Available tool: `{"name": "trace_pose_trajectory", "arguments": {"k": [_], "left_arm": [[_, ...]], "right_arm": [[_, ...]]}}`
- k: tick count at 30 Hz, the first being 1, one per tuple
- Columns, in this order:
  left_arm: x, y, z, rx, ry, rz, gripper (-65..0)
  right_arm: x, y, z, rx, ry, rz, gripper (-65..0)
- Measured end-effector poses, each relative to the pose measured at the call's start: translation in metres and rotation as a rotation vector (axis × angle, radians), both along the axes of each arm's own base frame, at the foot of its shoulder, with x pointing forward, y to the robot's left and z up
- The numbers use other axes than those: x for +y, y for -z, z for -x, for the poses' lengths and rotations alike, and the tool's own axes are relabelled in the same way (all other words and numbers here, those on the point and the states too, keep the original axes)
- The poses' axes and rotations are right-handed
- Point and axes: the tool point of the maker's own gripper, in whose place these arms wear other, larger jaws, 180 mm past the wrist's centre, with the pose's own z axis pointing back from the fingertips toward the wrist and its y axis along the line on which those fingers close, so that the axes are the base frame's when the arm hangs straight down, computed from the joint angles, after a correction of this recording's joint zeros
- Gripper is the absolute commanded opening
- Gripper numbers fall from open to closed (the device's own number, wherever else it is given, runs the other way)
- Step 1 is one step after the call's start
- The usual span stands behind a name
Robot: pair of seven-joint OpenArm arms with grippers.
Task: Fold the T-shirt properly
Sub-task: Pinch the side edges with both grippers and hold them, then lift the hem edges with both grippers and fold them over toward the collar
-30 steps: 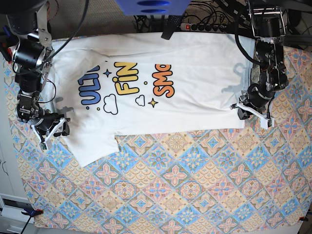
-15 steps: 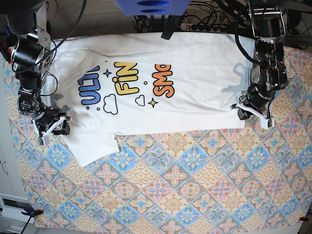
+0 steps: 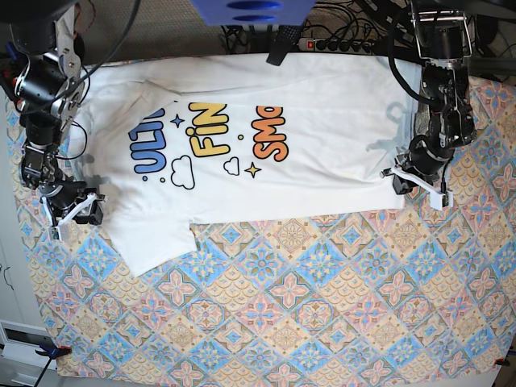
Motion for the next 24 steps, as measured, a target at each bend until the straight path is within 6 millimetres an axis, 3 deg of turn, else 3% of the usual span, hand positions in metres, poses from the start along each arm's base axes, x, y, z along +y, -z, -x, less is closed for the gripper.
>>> {"name": "trace_pose_trajectory", "arguments": {"k": [3,10,17,19,24], "left_arm": [[0.0,0.0,0.0,-0.001,0.0,0.0,-64.7],[0.0,0.0,0.001,0.001,0.0,0.0,-64.7],[0.0,0.0,0.001,-0.001,-0.002,0.002,-64.7],[0.0,0.0,0.001,-0.001,-0.002,0.002,-64.7],[0.0,0.0,0.0,-0.002,-0.001,0.003,-64.7]], "right_arm": [[0.001,0.01,0.012,0.017,0.003,-0.007,-42.8],[0.003,0.008,0.008,0.02,-0.005,-0.003,-42.8],[0.006,0.018,0.02,0.036,-0.051,0.031,-43.3],[0.011,0.021,0.023,0.054,-0.1,0.063,-45.4],[0.016,0.023,0.023,0.057,-0.127,0.073,-58.8]]}}
